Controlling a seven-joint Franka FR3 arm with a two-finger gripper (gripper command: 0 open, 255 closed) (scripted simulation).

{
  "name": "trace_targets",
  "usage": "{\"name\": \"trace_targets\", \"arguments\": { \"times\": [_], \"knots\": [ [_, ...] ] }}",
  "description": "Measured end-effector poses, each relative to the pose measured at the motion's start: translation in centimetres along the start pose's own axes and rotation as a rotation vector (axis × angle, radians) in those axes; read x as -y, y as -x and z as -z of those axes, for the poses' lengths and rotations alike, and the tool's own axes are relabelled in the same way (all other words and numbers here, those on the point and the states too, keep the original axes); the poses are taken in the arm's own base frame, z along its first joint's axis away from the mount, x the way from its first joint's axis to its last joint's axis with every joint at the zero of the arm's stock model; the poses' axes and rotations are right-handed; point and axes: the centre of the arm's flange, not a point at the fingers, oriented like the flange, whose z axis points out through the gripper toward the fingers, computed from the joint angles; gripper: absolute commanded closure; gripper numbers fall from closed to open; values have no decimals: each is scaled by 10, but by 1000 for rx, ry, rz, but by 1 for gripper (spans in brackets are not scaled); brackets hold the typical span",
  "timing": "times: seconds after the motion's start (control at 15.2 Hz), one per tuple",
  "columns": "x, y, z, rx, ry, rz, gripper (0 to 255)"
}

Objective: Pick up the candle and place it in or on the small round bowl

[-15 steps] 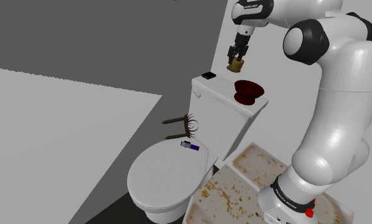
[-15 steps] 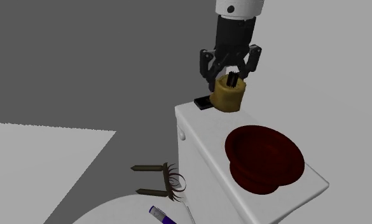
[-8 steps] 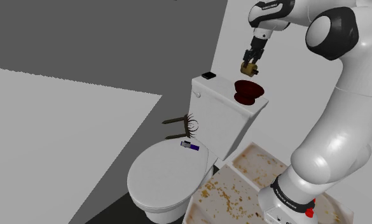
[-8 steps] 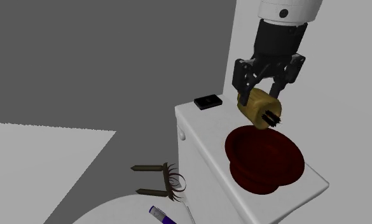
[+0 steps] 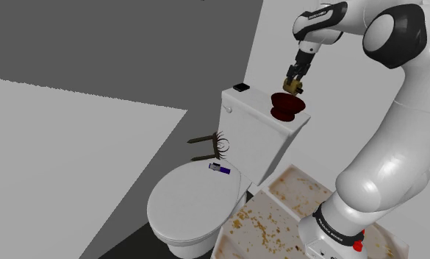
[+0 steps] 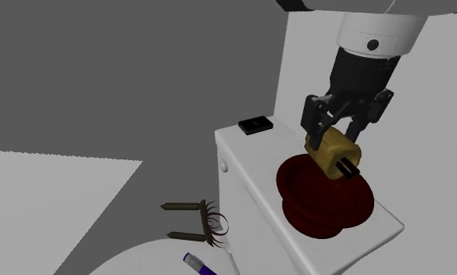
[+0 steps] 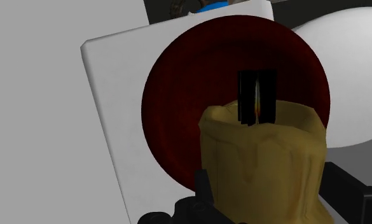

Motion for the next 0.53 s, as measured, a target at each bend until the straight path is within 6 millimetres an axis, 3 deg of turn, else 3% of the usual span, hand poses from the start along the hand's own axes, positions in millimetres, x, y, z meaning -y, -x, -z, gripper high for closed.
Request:
{"name": "trace_targets", "arguments": {
  "times": [0.53],
  "knots": [
    [1,1,-42,0,0,0,255]
  ]
}}
